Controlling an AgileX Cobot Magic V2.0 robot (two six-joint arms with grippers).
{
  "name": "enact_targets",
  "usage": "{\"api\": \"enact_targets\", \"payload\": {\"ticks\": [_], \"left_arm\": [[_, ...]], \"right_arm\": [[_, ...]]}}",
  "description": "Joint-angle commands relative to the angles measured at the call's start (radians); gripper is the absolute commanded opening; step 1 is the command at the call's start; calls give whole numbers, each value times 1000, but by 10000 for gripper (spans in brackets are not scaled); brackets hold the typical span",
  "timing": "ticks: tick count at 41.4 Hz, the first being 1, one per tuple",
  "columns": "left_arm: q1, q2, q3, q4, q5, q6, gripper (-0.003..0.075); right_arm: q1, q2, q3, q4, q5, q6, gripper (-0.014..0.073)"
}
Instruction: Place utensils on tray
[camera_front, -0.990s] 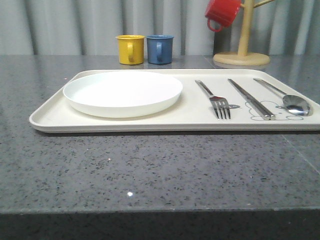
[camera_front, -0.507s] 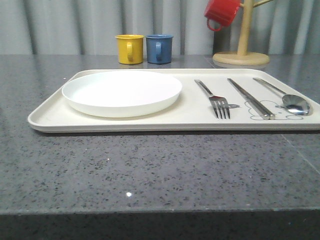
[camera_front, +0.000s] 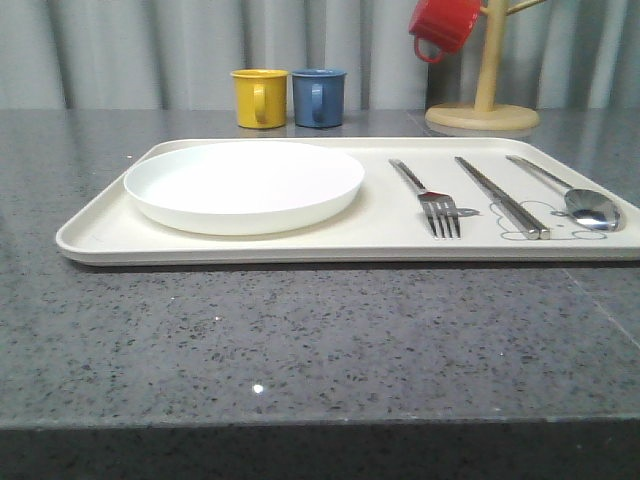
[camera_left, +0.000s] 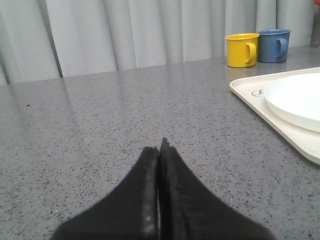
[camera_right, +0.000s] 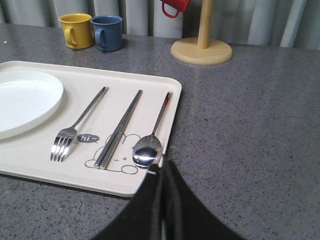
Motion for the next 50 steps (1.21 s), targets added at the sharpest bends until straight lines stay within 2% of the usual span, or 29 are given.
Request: {"api": "enact_targets", "payload": {"ticks": [1,12,15,23,28,34,50], "left_arm": [[2,-19,3,-10,-84,-7,-19],[2,-19,3,-10,-84,-7,-19],[2,-19,3,-10,-84,-7,-19],[2,-19,3,-10,-84,-7,-19],[2,-19,3,-10,-84,-7,-19],[2,-19,3,-10,-84,-7,-19],[2,-19,3,-10,-84,-7,-19]], "right_arm": [[-2,9,-26,-7,-82,-5,-95],[-2,7,-16,-39,-95,-5,-95],[-8,-10,26,-55,-146,-5,-95],[-93,-127,207,17,-290,-55,-95],[-150,-204,305,22,-284,-57,-95],[-159,-259,380,22,-291,-57,-95],[-161,-258,378,6,-260,-57,-95]]}}
